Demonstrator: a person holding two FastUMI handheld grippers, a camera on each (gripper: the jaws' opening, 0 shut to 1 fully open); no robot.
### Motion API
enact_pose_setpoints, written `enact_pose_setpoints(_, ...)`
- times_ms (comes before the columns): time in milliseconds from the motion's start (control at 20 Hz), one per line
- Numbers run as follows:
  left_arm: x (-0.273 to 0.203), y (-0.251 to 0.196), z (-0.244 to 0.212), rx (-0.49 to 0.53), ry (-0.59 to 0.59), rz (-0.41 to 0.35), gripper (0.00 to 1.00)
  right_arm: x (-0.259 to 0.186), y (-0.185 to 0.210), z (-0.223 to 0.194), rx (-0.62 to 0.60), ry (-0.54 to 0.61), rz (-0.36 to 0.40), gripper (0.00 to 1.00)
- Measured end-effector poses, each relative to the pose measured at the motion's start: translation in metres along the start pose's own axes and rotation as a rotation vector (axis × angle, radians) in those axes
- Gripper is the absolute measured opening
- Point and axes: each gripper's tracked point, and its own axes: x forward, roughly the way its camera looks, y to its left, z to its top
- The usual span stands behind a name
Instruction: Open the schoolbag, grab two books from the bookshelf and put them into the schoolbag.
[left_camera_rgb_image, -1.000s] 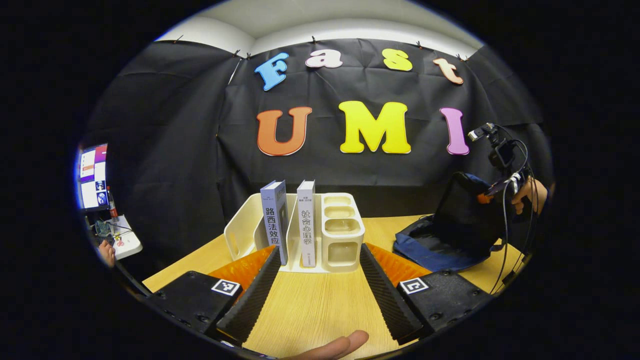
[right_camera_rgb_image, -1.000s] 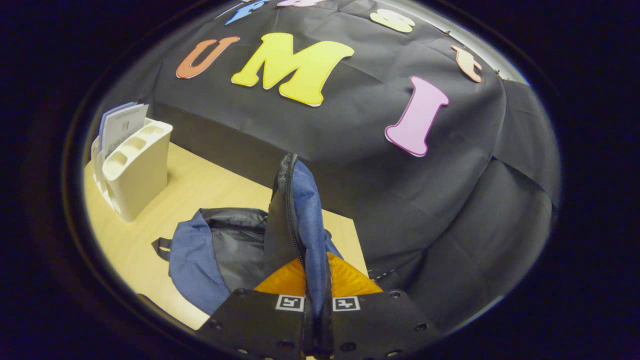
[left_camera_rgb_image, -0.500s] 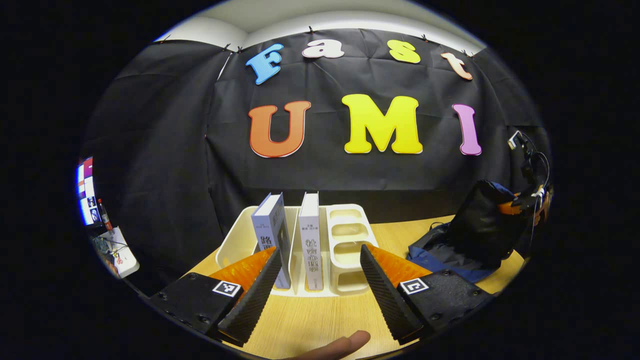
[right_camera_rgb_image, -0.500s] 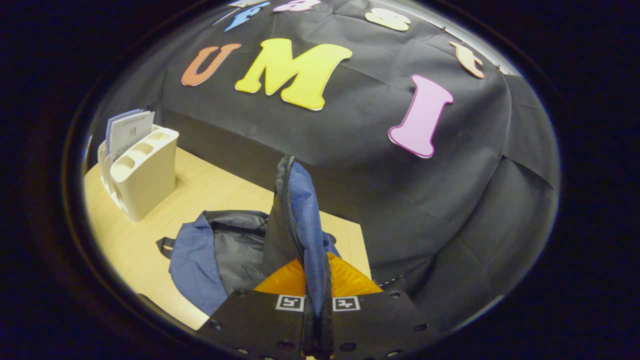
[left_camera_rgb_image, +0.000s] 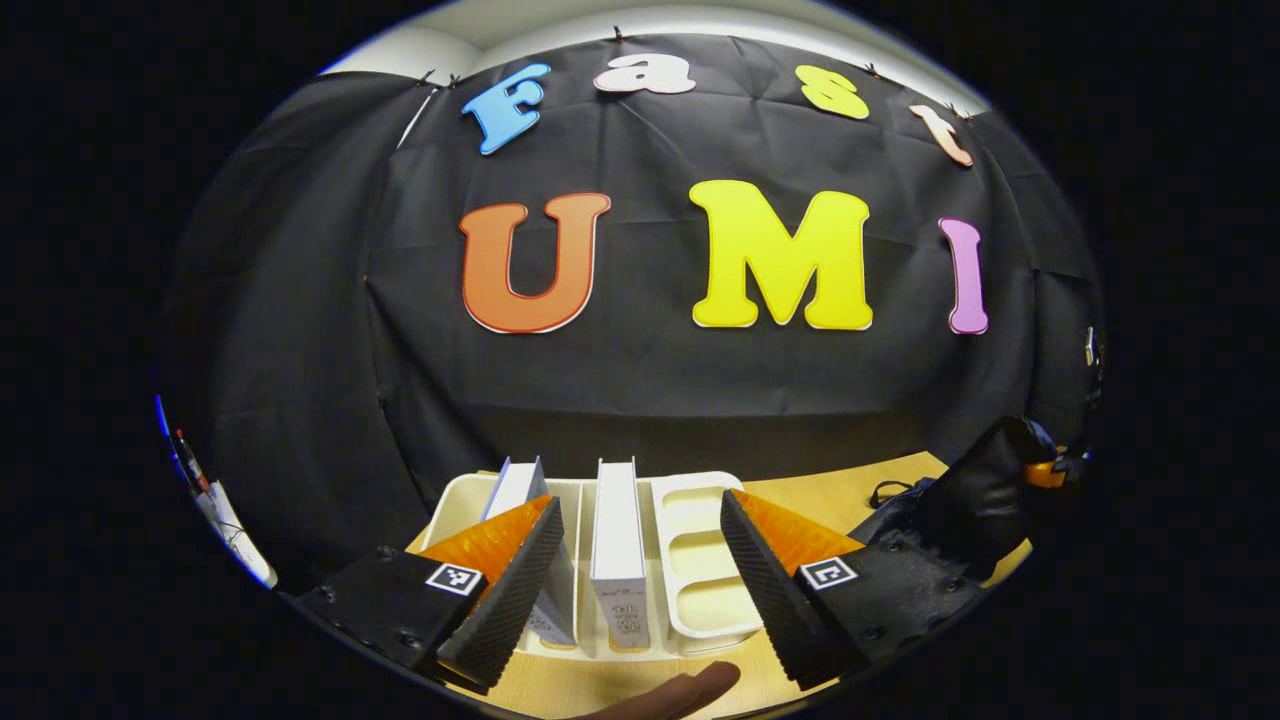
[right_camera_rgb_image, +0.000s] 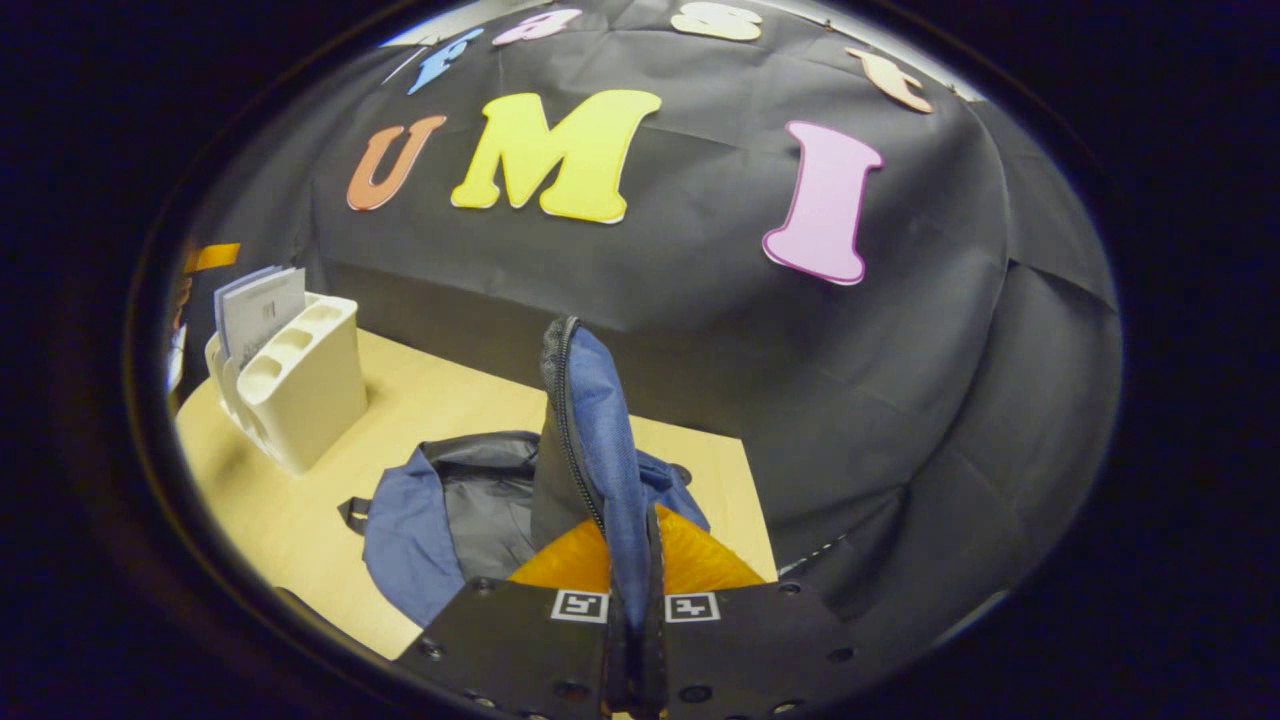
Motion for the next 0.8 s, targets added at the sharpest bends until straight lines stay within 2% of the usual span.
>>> enact_pose_setpoints(250,0.056,0.004,-0.003,0.035,0.127,0.008,0.99,-0.006,-0.001,-0.001,0.052,-0.039,0.058,0.06)
enact_pose_setpoints(550,0.095,0.027,-0.043,0.131,0.35,0.08,0.97,-0.011,0.001,-0.008,0.047,-0.066,0.092,0.06)
enact_pose_setpoints(650,0.1,0.029,-0.053,0.135,0.418,0.067,0.95,-0.014,0.005,-0.013,0.029,-0.067,0.098,0.06)
enact_pose_setpoints(750,0.101,0.017,-0.065,0.09,0.506,0.018,0.93,-0.015,0.008,-0.014,0.023,-0.068,0.105,0.06)
enact_pose_setpoints(800,0.099,0.016,-0.07,0.075,0.55,0.003,0.88,-0.015,0.01,-0.016,0.024,-0.069,0.109,0.06)
